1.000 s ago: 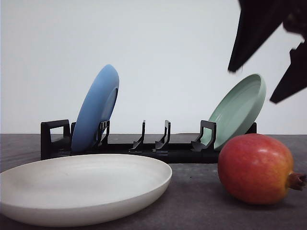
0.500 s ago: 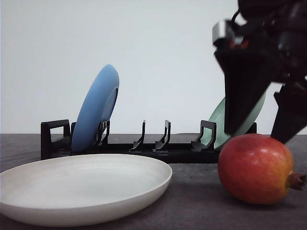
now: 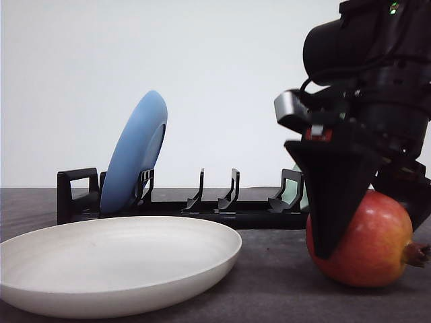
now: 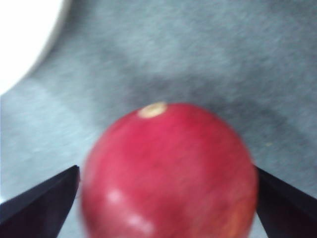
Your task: Place pomegranate in white plate
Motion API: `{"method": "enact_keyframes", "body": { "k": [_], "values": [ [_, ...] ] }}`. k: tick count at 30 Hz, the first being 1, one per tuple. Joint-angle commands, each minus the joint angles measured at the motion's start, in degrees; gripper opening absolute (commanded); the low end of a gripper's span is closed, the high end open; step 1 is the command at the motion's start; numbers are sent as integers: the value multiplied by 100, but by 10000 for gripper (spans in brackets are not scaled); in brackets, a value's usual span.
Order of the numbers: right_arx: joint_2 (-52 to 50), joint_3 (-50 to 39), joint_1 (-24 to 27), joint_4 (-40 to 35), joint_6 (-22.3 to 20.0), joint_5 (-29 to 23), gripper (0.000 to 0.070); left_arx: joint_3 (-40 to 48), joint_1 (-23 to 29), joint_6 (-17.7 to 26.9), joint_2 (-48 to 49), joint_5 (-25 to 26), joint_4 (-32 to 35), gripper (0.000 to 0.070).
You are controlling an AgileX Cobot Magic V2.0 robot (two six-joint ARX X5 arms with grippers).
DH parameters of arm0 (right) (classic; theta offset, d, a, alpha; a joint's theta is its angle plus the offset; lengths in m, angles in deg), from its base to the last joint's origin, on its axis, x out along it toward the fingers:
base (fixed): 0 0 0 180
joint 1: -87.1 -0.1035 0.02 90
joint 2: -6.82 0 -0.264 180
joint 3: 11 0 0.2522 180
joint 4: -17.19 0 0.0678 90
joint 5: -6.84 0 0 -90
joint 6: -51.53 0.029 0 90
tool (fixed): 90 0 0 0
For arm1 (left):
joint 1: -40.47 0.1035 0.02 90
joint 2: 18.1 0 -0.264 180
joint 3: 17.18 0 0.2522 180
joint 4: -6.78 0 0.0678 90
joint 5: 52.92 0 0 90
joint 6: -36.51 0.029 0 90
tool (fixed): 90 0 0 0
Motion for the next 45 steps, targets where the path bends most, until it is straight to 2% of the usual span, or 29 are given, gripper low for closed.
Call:
{"method": "enact_keyframes", "body": {
  "k": [1,3,4,9,15,23,31,41,43,45],
  "values": [
    [118,85,-53,16,-43,-62,540,-74,-85,-27,-31,-33,48,592],
    [122,96,-53,29,-54,-144,437,-74,-85,-27,-31,-33,52,593],
    [122,142,-53,55,-52,-218,430,-74,-85,-27,-31,-33,58,593],
    [167,869,-113,647,-4,-294,427,-74,-85,-27,-31,-33,89,592],
    [703,2309,-551,1353,235,-51,427,-74,-85,-27,-31,-31,231,592],
    [1863,3618,-1383,1224,481,68,427,-74,-85,-23,-31,-29,418,593],
    [2586,3766,-1966,604,569,63,427,-74,-85,-1,-31,-31,393,593],
    [2861,3766,-2152,564,540,53,429,-74,-85,-5,-31,-31,396,593],
    [2861,3766,-2151,541,543,52,469,-74,-85,-3,-31,-33,396,593],
    [2861,3766,-2141,555,542,52,620,-74,-85,-4,-31,-33,396,593]
  ]
}}
